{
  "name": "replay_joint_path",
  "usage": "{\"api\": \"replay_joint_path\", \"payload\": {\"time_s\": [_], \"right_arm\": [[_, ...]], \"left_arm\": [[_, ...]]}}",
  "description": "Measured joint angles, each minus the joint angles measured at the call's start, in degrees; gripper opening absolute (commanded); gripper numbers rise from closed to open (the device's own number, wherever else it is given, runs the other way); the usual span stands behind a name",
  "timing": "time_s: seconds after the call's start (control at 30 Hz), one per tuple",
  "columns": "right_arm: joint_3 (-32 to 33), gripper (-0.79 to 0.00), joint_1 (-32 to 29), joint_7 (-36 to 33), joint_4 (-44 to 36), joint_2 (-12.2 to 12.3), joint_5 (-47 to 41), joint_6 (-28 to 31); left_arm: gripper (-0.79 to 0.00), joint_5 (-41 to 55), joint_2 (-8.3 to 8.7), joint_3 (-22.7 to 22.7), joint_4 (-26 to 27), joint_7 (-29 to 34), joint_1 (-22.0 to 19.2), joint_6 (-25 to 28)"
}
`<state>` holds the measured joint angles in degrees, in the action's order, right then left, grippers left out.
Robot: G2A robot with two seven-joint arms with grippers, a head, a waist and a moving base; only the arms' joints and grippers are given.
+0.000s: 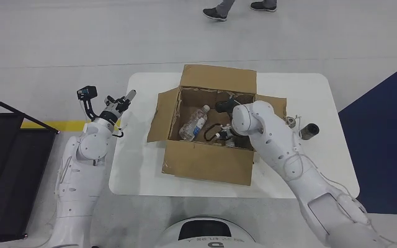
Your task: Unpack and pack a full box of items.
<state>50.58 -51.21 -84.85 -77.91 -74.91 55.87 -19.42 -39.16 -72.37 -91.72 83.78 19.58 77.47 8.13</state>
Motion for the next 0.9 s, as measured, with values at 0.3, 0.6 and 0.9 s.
{"api": "replay_joint_path", "payload": {"time_s": [0.3, 0.6, 0.9], "right_arm": [[-3.2, -0.403, 4.4, 1.1, 7.9, -1.9, 0.3, -1.1], [-4.6, -0.785, 6.9, 0.8, 12.8, -3.3, -1.1, -0.8], [-1.6, -0.785, 5.9, 3.8, 11.4, -2.8, -1.2, -1.2]], "left_arm": [[0.000, 0.0, 0.00, 0.0, 0.0, 0.0, 0.0, 0.0], [0.000, 0.0, 0.00, 0.0, 0.0, 0.0, 0.0, 0.0], [0.000, 0.0, 0.00, 0.0, 0.0, 0.0, 0.0, 0.0]]}}
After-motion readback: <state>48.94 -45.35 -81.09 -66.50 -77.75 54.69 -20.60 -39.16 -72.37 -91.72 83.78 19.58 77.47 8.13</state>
